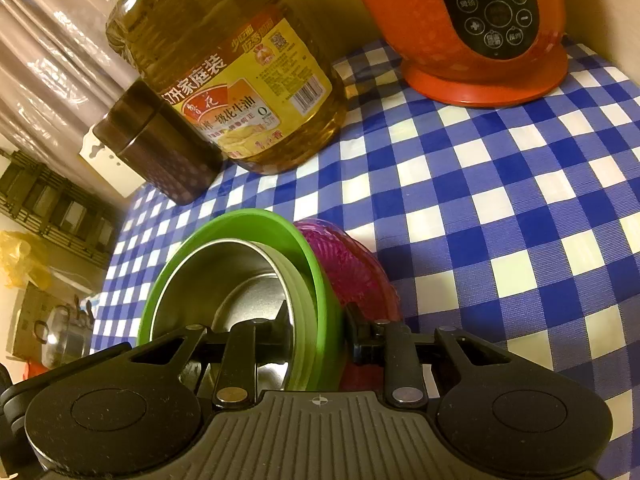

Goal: Organize plates and bowls
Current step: 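Carry the green bowl stack over the pink plate stack with both tools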

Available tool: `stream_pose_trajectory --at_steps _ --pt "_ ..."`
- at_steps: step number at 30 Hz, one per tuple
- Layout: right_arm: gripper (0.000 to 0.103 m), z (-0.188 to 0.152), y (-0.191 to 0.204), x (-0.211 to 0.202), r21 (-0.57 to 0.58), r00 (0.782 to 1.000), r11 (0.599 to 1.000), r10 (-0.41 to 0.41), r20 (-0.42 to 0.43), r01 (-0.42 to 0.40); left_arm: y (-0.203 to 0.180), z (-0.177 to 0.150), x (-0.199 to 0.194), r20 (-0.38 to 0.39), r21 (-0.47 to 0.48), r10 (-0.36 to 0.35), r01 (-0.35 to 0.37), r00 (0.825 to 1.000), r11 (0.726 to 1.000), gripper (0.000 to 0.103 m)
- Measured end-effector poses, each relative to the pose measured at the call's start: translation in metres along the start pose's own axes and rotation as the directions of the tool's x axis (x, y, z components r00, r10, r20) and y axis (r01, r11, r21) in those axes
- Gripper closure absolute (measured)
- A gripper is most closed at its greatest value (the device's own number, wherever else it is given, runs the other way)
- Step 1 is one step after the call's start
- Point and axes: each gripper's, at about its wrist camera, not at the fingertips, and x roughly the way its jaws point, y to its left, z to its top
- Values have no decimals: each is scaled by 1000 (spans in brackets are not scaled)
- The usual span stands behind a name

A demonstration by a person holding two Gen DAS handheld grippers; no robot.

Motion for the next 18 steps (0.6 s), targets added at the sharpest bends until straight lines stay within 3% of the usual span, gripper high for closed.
stream_pose_trajectory --at_steps 13,18 --pt "73 -1 -2 1 -3 1000 1000 23 2 -23 0 -1 -2 15 -1 0 0 1000 1000 78" --pt "63 -1 -1 -1 -15 1000 1000 20 16 -20 0 -2 -4 26 -9 2 -2 1000 1000 78"
